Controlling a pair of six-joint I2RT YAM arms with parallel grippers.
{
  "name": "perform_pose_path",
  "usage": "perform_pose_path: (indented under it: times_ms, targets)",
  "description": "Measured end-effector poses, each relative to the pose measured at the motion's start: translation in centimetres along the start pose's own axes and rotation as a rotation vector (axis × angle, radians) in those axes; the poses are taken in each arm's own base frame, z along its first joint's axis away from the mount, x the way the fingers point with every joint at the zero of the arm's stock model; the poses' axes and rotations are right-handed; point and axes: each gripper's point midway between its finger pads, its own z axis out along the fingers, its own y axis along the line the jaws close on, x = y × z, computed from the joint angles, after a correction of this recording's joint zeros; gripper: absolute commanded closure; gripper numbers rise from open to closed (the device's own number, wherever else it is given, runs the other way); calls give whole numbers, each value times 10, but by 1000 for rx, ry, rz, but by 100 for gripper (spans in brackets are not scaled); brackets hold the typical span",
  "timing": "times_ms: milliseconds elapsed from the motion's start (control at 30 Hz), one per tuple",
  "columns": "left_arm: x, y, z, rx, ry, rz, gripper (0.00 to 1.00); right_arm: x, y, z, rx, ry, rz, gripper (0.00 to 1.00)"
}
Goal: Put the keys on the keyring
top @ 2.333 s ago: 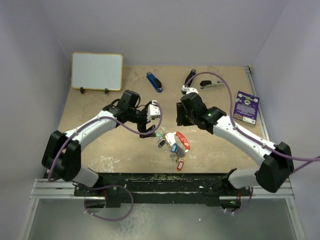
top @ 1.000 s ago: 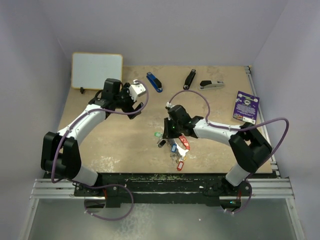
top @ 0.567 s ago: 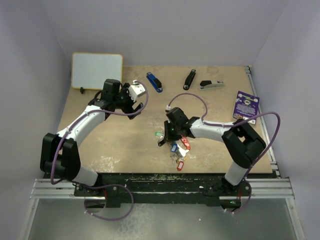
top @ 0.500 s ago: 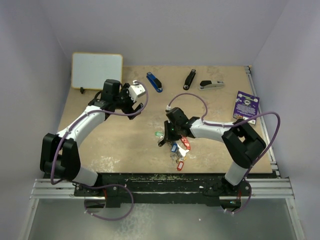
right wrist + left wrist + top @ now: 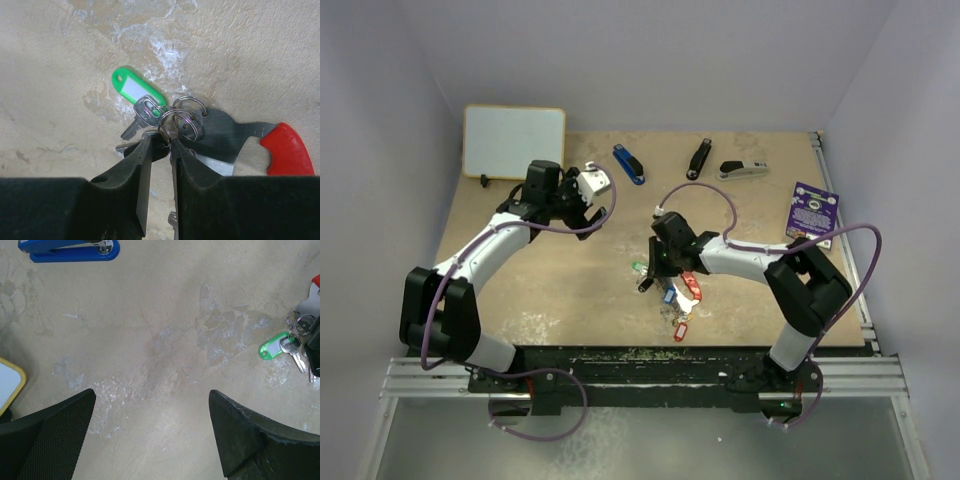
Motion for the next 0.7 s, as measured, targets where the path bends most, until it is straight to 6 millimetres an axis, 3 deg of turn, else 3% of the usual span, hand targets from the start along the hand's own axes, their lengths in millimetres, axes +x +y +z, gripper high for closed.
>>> perform_pose_path:
  times_ms: [400,633,700]
  targets:
    - [2,-1,0,-3,0,1,2,-13,3,15,20,-30,18,87]
    - [4,-2,0,-3,1,0,2,-15,2,14,30,-36,25,65]
    - [5,-2,0,-2,2,0,2,-17,2,13,40,-39,26,67]
